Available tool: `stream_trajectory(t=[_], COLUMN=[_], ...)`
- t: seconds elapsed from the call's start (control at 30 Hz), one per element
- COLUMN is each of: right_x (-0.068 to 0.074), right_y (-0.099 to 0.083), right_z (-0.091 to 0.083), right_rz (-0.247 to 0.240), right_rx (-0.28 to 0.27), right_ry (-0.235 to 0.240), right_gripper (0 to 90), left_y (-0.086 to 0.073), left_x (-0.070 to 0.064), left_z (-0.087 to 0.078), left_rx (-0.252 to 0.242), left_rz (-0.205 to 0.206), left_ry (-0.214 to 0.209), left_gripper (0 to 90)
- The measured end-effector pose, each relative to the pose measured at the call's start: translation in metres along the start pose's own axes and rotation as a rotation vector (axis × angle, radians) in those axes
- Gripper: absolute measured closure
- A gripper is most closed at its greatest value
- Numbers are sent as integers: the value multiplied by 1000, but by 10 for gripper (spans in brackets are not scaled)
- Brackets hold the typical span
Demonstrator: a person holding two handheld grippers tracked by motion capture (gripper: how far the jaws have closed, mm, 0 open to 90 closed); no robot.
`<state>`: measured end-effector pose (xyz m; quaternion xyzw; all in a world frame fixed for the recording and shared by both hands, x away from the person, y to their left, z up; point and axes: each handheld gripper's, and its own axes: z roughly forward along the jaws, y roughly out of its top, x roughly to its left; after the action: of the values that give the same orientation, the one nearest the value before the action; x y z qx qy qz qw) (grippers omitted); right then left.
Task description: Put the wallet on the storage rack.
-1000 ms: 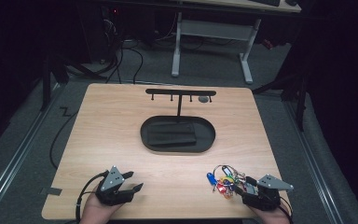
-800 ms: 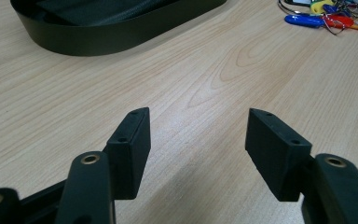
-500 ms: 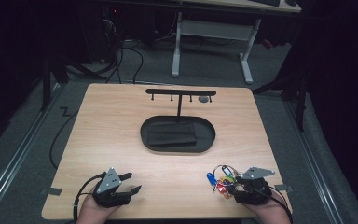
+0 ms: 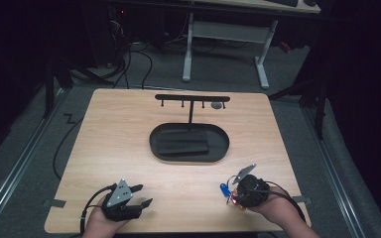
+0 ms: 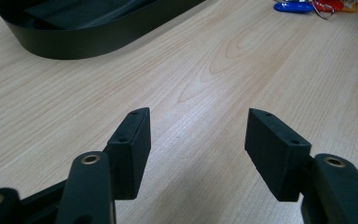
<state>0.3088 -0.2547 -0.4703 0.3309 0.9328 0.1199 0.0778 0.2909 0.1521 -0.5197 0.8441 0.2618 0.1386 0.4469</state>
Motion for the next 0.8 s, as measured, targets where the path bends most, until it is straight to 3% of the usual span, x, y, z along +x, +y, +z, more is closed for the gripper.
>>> stream_trajectory(t=[0.37, 0.4, 0.43, 0.53, 0.8], right_x=[-5, -5, -5, -8, -12], right_y=[23, 28, 28, 35, 46], right_z=[10, 14, 14, 21, 26], right_rz=[-98, -124, -124, -150, -161], right_rx=[172, 210, 210, 278, 336], right_ry=[37, 45, 45, 62, 107], right_gripper=[711, 713, 713, 726, 762], left_y=[1, 1, 1, 1, 2], left_x=[-2, -3, -3, -5, -5], left_z=[2, 2, 2, 3, 3], left_rx=[11, 14, 14, 17, 20], left_rz=[22, 33, 33, 46, 56], left_ry=[-9, -9, -9, -12, -22], left_gripper=[413, 418, 417, 418, 418])
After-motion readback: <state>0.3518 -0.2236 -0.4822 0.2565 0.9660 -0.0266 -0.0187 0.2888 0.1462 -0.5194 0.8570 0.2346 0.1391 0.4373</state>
